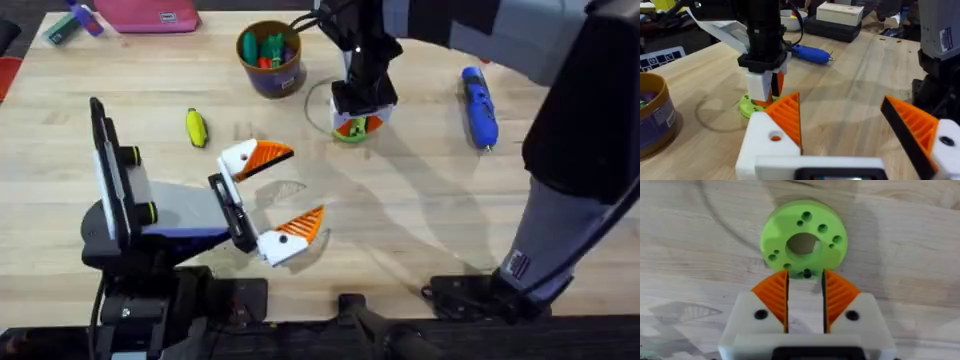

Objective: Pick up the gripper from the table and insert it into the empty holder that is missing its gripper. Then pick up a screw, insert it into the mounting hole, and use the screwdriver to tighten it. Finally, clean up the table by picking up the vegetable and placing it into the bucket.

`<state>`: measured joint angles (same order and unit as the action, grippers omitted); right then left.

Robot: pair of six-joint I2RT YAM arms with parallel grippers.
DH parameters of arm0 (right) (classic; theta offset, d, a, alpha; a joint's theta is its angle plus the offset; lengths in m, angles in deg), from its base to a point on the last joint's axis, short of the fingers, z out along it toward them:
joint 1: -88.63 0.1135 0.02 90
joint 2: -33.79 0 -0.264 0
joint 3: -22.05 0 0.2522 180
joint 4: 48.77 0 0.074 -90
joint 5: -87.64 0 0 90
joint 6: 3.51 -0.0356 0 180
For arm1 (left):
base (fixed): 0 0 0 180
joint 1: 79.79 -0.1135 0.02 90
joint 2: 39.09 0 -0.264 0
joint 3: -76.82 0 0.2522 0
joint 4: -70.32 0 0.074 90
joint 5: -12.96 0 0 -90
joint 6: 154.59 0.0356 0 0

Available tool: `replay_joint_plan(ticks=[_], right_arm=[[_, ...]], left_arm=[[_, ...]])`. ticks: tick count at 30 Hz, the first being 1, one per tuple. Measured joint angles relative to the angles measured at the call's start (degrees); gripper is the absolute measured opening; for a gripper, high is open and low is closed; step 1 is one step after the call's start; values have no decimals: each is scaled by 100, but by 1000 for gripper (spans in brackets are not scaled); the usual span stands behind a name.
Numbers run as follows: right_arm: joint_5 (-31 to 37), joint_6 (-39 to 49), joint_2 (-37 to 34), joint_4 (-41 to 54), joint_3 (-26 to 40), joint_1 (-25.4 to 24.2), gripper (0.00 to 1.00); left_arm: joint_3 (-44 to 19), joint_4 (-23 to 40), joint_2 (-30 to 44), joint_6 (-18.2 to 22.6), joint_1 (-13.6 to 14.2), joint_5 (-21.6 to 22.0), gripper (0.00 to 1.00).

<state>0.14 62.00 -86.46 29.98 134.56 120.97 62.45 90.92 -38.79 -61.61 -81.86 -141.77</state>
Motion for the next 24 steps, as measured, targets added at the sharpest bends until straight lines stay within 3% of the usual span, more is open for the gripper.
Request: replay_joint_plan(ticks=[10,18,24], right_arm=[[2,-19,-2,-87,-105,2,262],[28,-61,0,-157,-128,0,7],[50,-61,-1,-170,-133,2,6]], left_arm=[[0,0,0,0,0,0,986],[0,0,2,0,0,0,986],[0,0,-1,0,0,0,985]])
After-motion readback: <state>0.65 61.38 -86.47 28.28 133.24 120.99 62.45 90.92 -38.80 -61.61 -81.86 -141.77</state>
